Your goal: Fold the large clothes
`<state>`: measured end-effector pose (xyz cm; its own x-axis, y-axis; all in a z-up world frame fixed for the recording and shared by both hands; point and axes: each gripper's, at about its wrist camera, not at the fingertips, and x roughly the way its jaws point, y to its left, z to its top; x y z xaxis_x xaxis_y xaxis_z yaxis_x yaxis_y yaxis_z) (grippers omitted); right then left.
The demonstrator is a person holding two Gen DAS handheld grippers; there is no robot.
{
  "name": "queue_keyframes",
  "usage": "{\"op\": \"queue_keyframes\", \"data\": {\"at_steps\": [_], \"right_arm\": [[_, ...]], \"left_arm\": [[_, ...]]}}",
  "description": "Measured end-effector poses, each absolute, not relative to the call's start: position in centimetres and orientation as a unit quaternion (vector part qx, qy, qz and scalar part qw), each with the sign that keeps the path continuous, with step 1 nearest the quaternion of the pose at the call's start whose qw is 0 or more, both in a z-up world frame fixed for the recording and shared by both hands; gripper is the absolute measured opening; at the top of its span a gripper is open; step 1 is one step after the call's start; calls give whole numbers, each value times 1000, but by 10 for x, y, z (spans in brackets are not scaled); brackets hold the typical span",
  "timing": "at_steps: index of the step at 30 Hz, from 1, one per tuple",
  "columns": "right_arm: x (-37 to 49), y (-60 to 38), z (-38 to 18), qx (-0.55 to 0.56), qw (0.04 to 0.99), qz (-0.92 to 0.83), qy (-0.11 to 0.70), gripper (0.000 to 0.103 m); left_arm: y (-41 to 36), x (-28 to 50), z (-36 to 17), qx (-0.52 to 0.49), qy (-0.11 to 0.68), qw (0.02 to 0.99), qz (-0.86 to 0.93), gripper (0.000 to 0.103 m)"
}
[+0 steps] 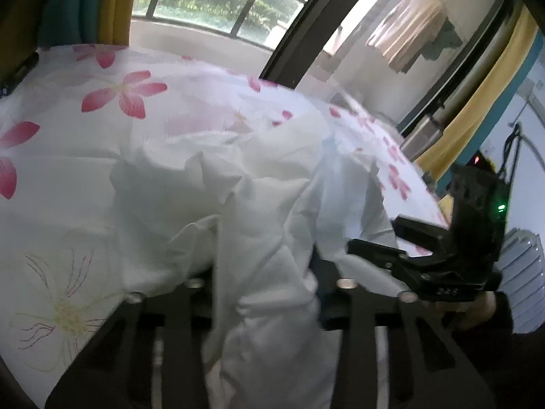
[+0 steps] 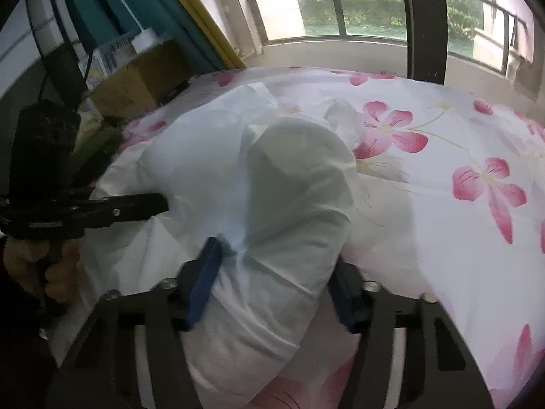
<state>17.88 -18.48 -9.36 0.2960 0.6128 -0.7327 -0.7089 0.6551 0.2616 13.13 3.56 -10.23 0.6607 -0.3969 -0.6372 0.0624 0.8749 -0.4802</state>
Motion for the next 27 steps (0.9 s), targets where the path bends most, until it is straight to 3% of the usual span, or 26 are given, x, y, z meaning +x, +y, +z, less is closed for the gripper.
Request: {"op": "queue_keyframes", "data": {"at_steps": [3,6,27], "right_arm": [[177,-186,-89,-43,797,427,425,30],[169,-182,-77,-53,806,429,405,24],[126,-120,-20,-98,802,490,328,21]], "left_arm": [[37,127,-98,-220,381,889,-131,29],[40,121,-93,-231,369,890,-135,27],[93,40,-46,-232,298,922,-87,24]]}}
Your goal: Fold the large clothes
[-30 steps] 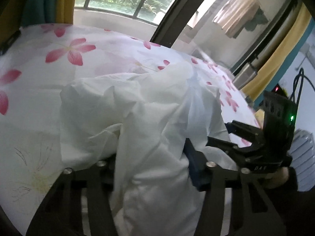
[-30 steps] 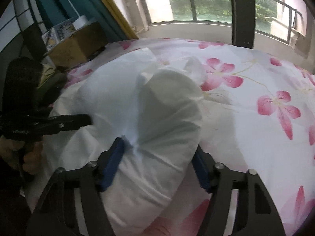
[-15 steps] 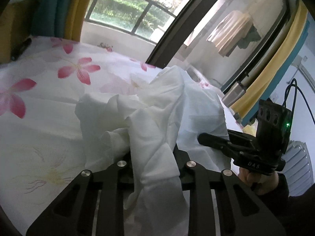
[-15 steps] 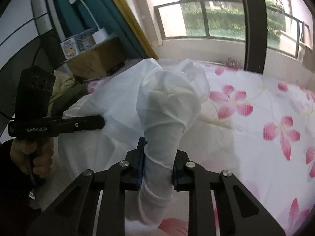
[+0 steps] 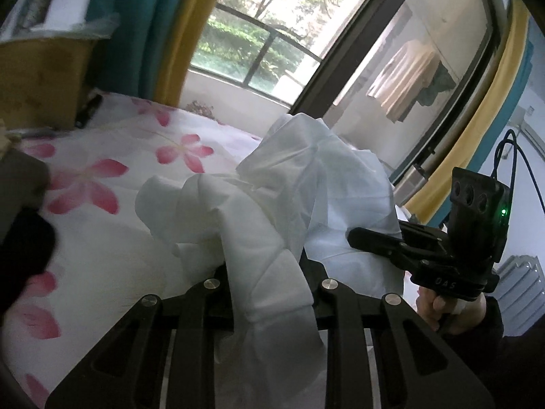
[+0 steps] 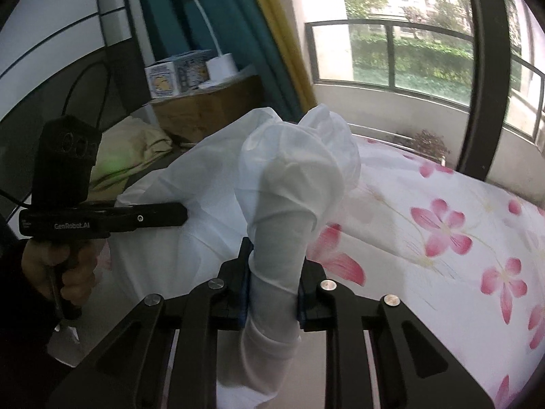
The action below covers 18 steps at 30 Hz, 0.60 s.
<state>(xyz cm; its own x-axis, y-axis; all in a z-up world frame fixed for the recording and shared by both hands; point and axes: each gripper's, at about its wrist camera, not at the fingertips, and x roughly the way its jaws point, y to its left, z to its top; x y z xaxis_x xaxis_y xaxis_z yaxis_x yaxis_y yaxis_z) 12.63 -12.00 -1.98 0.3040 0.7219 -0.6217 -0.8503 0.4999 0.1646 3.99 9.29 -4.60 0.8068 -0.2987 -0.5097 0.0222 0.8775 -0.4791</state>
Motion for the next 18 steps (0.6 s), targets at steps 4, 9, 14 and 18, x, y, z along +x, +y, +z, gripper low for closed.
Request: {"op": "queue_keyframes", "data": {"at_steps": [4,9,14,18], "right_arm": [[118,-103,-13,-98,795,508,316,21],[108,-77,-9,-105,786,526,306,21],[102,-57,-10,-106,777,540,304,21],[101,-43,-16,-98,770,551,307,21]], "left_arm": [[106,28,-36,-223,289,929,-67,24],[125,12,-31,-216,284,933,-37,24],[144,0,-30,-215,283,935,-17,24],[159,-5,-30,-207,285,936,0,24]]}}
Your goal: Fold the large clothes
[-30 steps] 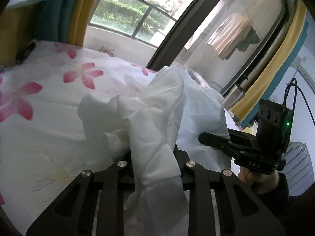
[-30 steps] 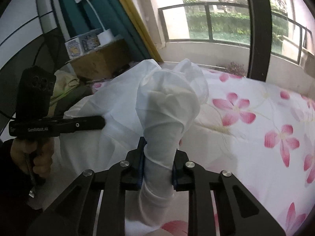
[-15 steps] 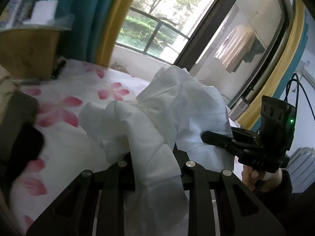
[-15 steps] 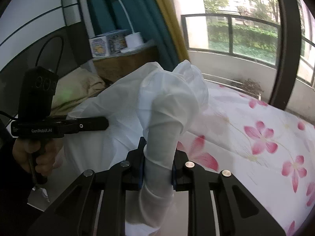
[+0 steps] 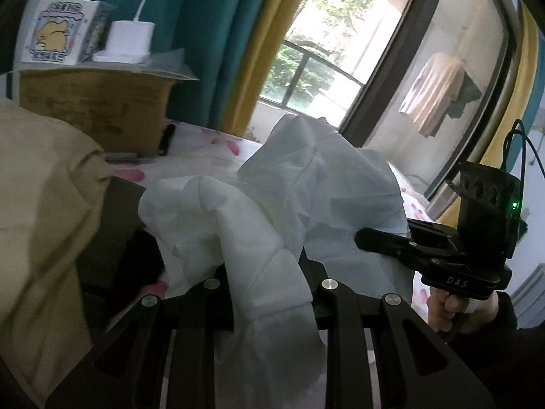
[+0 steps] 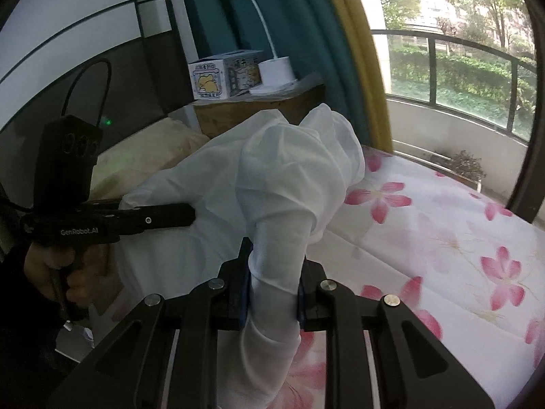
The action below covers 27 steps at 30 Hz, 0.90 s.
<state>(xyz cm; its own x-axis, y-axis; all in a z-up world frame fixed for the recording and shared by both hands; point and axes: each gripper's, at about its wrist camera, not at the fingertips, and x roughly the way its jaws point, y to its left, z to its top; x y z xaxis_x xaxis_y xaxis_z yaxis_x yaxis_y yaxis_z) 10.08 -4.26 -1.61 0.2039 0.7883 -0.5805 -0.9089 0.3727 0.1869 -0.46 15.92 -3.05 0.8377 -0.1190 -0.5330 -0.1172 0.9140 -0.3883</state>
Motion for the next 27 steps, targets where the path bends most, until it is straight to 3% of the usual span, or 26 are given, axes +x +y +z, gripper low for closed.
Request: {"op": "queue_keyframes", "data": {"at_steps": [7,13,15,21,27], "right_arm": [[114,-19,-60,-97,766,524,359,23],[139,-30,-89,-71,771,487,404,49],[142,-35,-89,-72,779,475,403,65],[148,-49,-73,-71,798,450,394,66],[149,-56,-62,-81,809,436,386,66]], "left_arm": [[188,7,-71,-235,327,915,15,25],[198,16,-100,-280,339,898,-9,43],[199,18,-102,-276,346,897,-10,50],[177,13,-73,-180,359,915,38,52],[180,-10,-39,-142,315,935,83,52]]}}
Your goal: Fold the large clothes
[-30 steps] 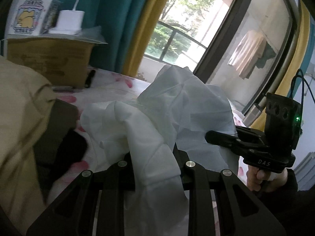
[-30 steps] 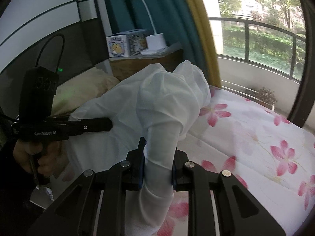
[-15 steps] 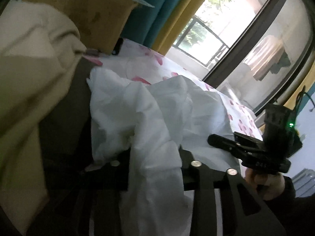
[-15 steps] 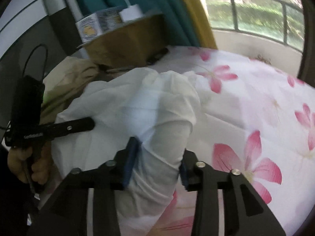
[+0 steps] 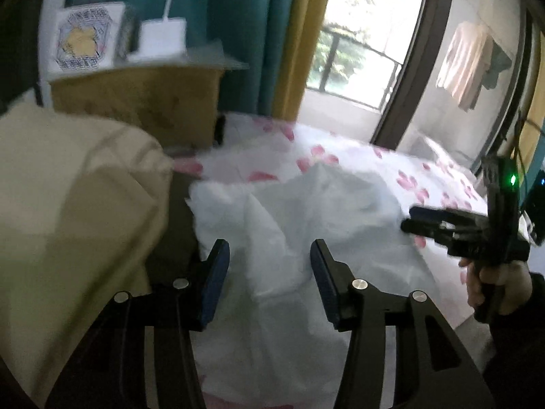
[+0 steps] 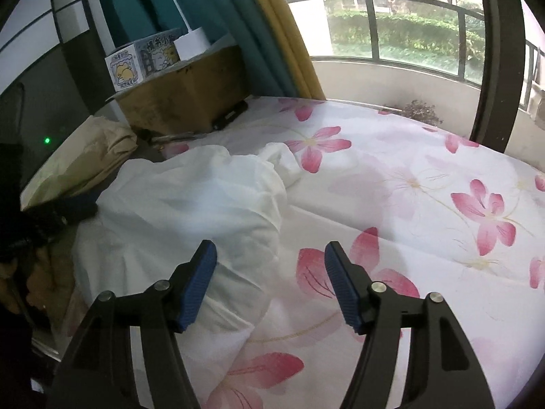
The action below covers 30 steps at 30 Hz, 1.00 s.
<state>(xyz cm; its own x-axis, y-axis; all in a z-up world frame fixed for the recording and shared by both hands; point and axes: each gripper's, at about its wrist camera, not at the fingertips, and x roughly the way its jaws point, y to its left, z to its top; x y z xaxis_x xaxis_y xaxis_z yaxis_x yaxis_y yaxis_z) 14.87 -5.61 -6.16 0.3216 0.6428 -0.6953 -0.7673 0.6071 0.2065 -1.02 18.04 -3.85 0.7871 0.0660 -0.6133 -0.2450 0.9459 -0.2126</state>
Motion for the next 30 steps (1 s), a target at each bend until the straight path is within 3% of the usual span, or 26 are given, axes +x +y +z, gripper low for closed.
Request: {"op": "queue_keyframes", "data": {"at_steps": [3,12,21,30], "right_arm": [[147,-57,-62,-80,807,436,390,66],[139,-64,-77,-88,795,442,406,67],[135,-72,-75,-87,799,437,404,71],[124,-86,-69,-82,798,443,399,71]], "left_arm": [[186,-9,-39,-149,299,939,87,52],[197,8,-80,-166,364,909,119,52],[190,4,-78,-146,374,905,142,52],[173,-21,-51,-114,335,919,175,52]]}}
